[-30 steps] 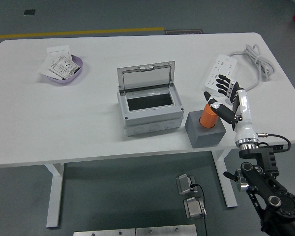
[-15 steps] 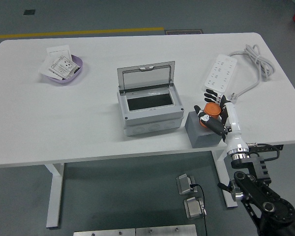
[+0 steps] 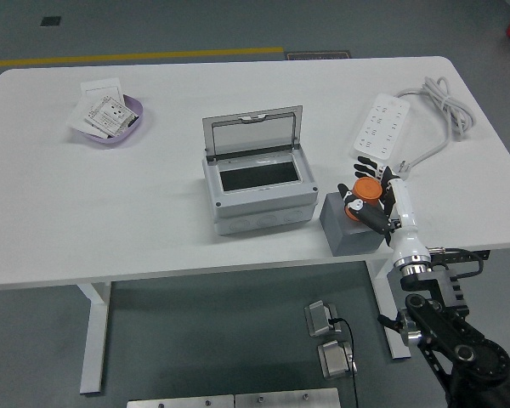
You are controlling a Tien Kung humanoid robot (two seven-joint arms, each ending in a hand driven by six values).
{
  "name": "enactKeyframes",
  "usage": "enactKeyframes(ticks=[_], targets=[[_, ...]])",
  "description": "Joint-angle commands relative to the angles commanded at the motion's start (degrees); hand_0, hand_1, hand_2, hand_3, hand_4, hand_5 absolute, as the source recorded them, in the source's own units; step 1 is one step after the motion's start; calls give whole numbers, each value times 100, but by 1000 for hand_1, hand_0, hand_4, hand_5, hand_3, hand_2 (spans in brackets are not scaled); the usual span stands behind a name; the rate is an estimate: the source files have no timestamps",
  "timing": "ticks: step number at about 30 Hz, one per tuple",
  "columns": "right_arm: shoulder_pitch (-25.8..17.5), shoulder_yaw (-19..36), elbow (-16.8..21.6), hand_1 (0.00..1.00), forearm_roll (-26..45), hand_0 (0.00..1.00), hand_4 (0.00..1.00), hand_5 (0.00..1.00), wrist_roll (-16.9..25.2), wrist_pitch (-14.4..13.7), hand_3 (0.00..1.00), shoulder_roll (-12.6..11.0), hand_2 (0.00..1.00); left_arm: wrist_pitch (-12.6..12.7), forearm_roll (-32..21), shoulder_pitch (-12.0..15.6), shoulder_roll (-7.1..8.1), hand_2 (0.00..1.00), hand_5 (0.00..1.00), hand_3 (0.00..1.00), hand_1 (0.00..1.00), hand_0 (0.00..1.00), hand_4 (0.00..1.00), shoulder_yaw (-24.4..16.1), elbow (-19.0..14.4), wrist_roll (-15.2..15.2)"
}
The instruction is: Pick up the cylinder from the cube,place it in the box,flap close box
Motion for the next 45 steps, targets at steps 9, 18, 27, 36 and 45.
enactKeyframes(ticks=[9, 18, 27, 36, 45], targets=[[41, -111, -57, 727, 177, 681, 615, 6, 12, -21, 755, -11, 695, 30, 21, -7, -12, 750, 79, 587, 778, 781, 702, 0, 0, -72], [66, -142, -34, 658, 363, 708, 104, 2, -41, -22, 641, -17, 610, 94, 2, -19, -17, 750, 79, 587, 778, 781, 703, 41, 0, -185], [98, -158, -10, 563, 323, 582, 2, 2, -149, -59, 502, -13, 522, 174, -27, -30, -26, 750, 79, 587, 778, 781, 703, 80, 0, -320], [134, -160, 108, 365, 112, 477, 2, 2, -200, -173, 264, -28, 343, 249, -31, -22, -30, 750, 79, 587, 778, 781, 702, 76, 0, -443], [216, -188, 235, 285, -145, 480, 2, 2, -268, -321, 255, -77, 269, 315, -43, -23, -27, 750, 79, 587, 778, 781, 702, 83, 0, -540]])
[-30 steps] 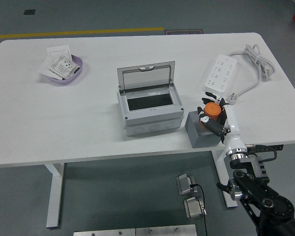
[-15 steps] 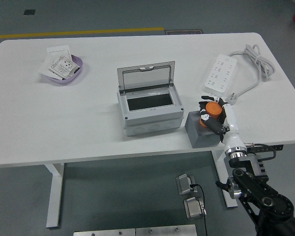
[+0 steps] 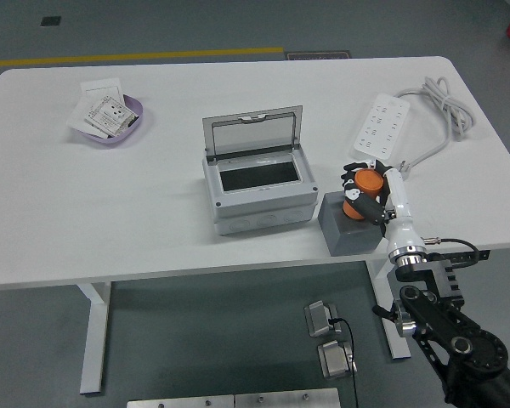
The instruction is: Pick up the cylinder from the cube,place it in the box,flap close box
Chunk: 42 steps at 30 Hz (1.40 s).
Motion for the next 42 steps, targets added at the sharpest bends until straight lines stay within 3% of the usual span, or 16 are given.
enactKeyframes(ticks=[8, 13, 14, 19, 20, 25, 26, 32, 42], targets=[[404, -393, 271, 291, -858, 488, 2, 2, -473, -447, 256, -158, 260, 14, 25, 18, 21, 750, 79, 587, 778, 781, 703, -34, 0, 7], [939, -833, 305, 291, -1672, 488, 2, 2, -1092, -472, 256, -222, 260, -15, 68, 30, 66, 750, 79, 587, 778, 781, 703, -79, 0, 50], [1037, -907, 296, 218, -1825, 343, 2, 2, -1202, -453, 261, -220, 239, -18, 75, 30, 72, 750, 79, 587, 778, 781, 702, -88, 0, 57], [1607, -1381, 134, 218, -2670, 343, 2, 2, -1812, -250, 261, -133, 239, -46, 83, 28, 98, 750, 79, 587, 778, 781, 702, -118, 0, 101], [1729, -1486, 86, 171, -2848, 199, 2, 2, -1936, -203, 252, -110, 201, -52, 83, 26, 102, 750, 79, 587, 778, 781, 703, -120, 0, 108], [2289, -1996, -192, 171, -3563, 199, 2, 2, -2367, 0, 252, -51, 201, -85, 85, 22, 126, 750, 79, 587, 778, 781, 703, -128, 0, 152], [2411, -2111, -280, 153, -3703, 119, 2, 2, -2428, 50, 257, -37, 223, -102, 95, 20, 137, 750, 79, 587, 778, 781, 703, -137, 0, 174], [3068, -2694, -821, 153, -4149, 119, 2, 2, -2576, 253, 257, 67, 223, -154, 132, 9, 192, 750, 79, 587, 778, 781, 703, -178, 0, 247], [3762, -3754, -1325, 154, -3853, 113, 2, 2, -2413, 362, 254, 77, 226, -182, 168, -56, 212, 750, 79, 587, 778, 781, 703, -179, 0, 269]])
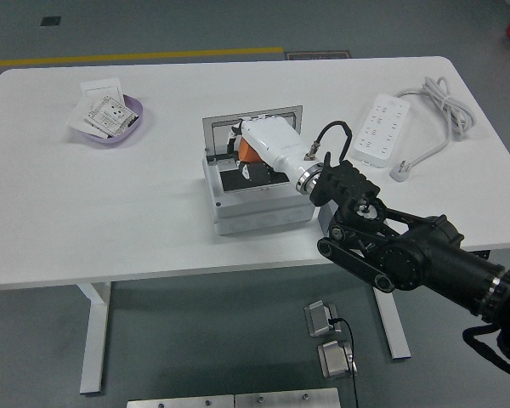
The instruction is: Pick up the cylinder from the cube,place it in the box,flap close box
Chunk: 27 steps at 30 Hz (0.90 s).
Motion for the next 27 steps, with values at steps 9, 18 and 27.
enactKeyframes(ticks=[9, 18, 27], targets=[[314, -678, -736, 157, 213, 121, 2, 2, 444, -188, 255, 162, 230, -1, 48, -69, 12, 750, 79, 587, 778, 781, 702, 6, 0, -13], [408, -685, -1088, 172, 109, 135, 2, 2, 727, -194, 268, 259, 239, -2, 105, -116, 13, 750, 79, 587, 778, 781, 702, -9, 0, -23], [423, -543, -1157, 306, 23, 332, 166, 2, 902, -108, 544, 290, 455, 2, 125, -143, 3, 750, 79, 587, 778, 781, 703, -10, 0, -31]])
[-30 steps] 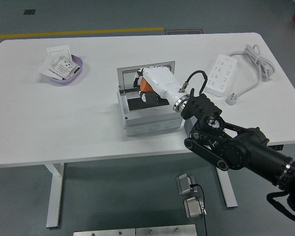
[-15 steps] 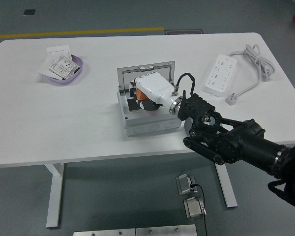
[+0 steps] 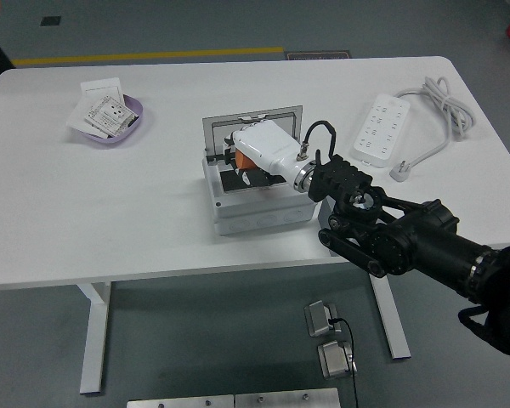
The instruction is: Pick up the cylinder from the cube,place it in the box,flap close box
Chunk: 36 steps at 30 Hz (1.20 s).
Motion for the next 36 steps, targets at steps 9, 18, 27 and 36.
enactKeyframes(ticks=[9, 18, 27, 36], targets=[[-39, 15, -19, 443, -73, 366, 441, 109, 48, 6, 671, -11, 585, -8, 30, -12, -6, 750, 79, 587, 778, 781, 702, -14, 0, -5], [-70, 21, -39, 627, -160, 677, 677, 91, 77, 19, 723, -51, 651, -22, 64, -14, -7, 750, 79, 587, 778, 781, 703, -26, 0, -10], [-108, 63, -82, 647, -257, 723, 698, 84, 136, 46, 750, -93, 664, -76, 88, -39, -5, 750, 79, 587, 778, 781, 702, -34, 0, -8], [-260, 150, 350, 648, 348, 741, 713, 81, 116, 41, 754, -333, 656, -78, 67, 13, -31, 750, 79, 587, 778, 781, 702, -43, 0, -7]])
